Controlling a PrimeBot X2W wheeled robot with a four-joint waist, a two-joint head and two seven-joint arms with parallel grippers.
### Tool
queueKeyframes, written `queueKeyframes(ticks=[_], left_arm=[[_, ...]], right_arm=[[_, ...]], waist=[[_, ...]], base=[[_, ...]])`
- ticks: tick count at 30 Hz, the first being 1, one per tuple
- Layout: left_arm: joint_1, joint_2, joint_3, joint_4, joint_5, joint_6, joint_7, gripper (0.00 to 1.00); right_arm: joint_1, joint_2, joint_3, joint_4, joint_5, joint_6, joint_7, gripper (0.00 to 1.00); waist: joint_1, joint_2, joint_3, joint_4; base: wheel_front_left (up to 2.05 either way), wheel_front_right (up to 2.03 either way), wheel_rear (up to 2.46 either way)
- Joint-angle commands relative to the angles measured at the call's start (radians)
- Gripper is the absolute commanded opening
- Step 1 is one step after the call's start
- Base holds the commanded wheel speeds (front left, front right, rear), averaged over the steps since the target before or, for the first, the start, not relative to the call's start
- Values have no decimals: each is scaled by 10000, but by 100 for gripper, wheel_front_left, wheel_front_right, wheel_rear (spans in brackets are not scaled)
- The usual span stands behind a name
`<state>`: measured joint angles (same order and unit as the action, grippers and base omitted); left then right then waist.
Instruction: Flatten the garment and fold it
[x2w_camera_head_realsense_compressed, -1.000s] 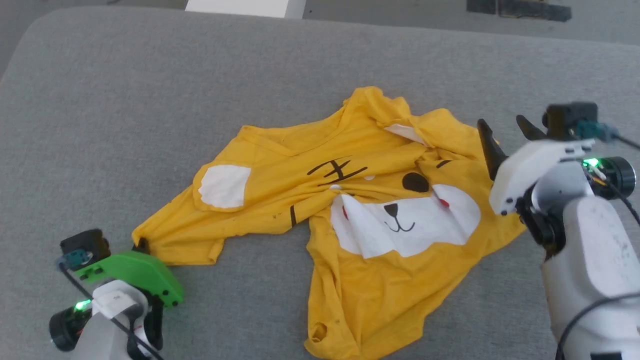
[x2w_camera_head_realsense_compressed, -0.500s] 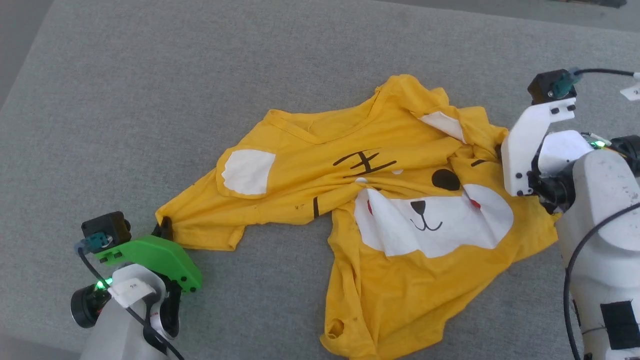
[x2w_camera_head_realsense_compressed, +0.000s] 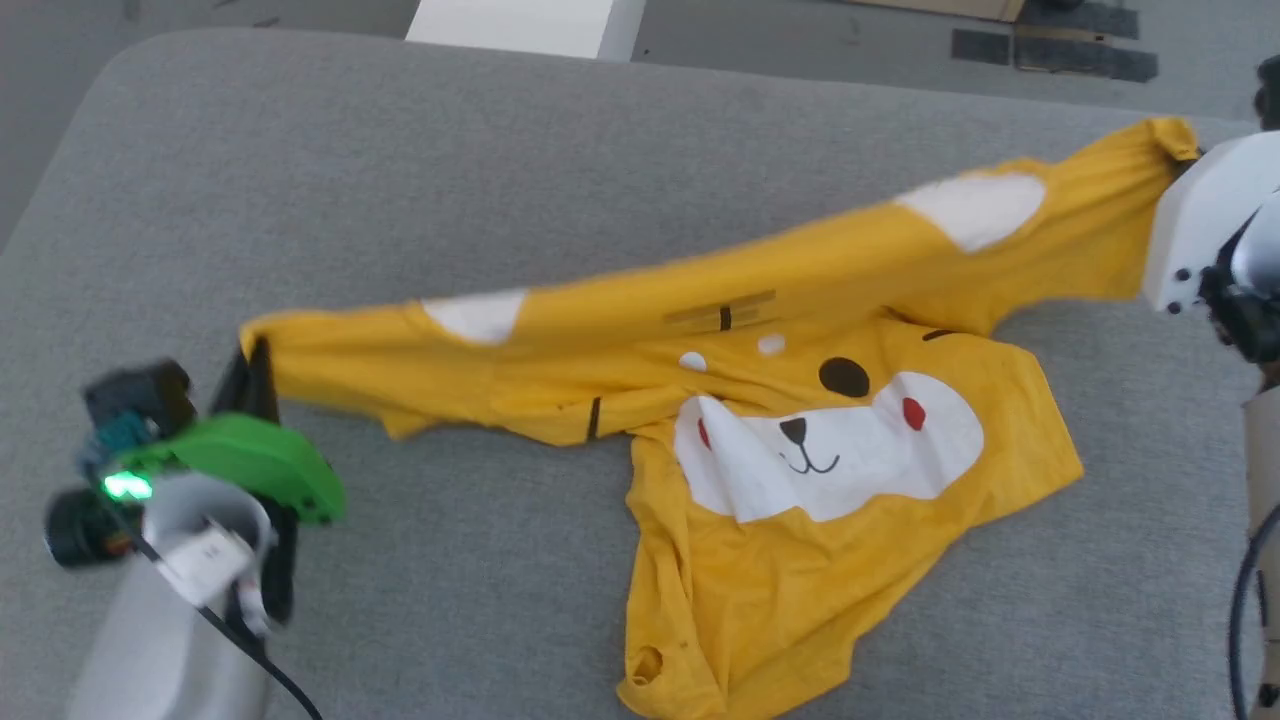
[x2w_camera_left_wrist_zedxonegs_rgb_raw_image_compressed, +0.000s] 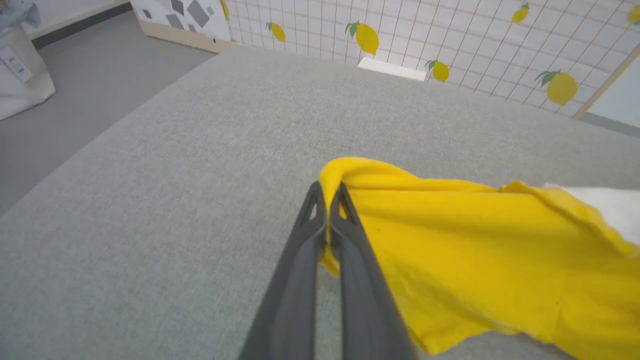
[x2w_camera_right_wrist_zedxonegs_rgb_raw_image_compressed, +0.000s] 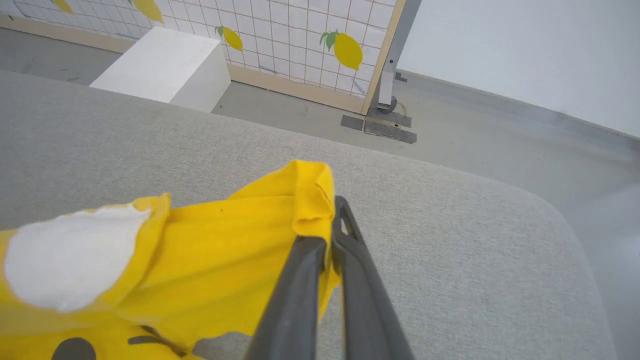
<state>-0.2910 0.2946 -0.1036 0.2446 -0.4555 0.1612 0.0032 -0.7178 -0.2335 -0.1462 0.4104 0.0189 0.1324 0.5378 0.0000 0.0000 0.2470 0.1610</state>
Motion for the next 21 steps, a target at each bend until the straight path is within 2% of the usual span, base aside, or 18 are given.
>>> queueKeyframes(ticks=[1,6,10,12,14,21], left_arm=[[-467,191,85,-304,3,-116,-16,0],[-1909,768,40,-1372,-34,-554,608,0],[-3676,1289,7,-1659,211,-660,1241,0],[-4669,1267,277,-1549,43,-522,1317,0],[-5652,1700,263,-1321,498,-445,1401,0],[-9059,2406,574,-257,1206,-41,1080,0]], right_arm=[[-66,-197,3,-195,55,-17,90,0],[-775,-587,339,-788,125,-17,581,0],[-1951,-759,553,-1095,217,-17,887,0],[-2696,-762,455,-1107,111,-17,869,0],[-3583,-647,230,-1072,-82,-17,797,0],[-6660,49,-287,-610,-1172,-17,-213,0]], waist=[[0,0,-140,-337],[0,0,298,-766],[0,0,1101,-1032],[0,0,1474,-1158],[0,0,1918,-1297],[0,0,3107,-1805]], base=[[0,0,0],[0,0,0],[0,0,0],[0,0,0],[0,0,0],[0,0,0]])
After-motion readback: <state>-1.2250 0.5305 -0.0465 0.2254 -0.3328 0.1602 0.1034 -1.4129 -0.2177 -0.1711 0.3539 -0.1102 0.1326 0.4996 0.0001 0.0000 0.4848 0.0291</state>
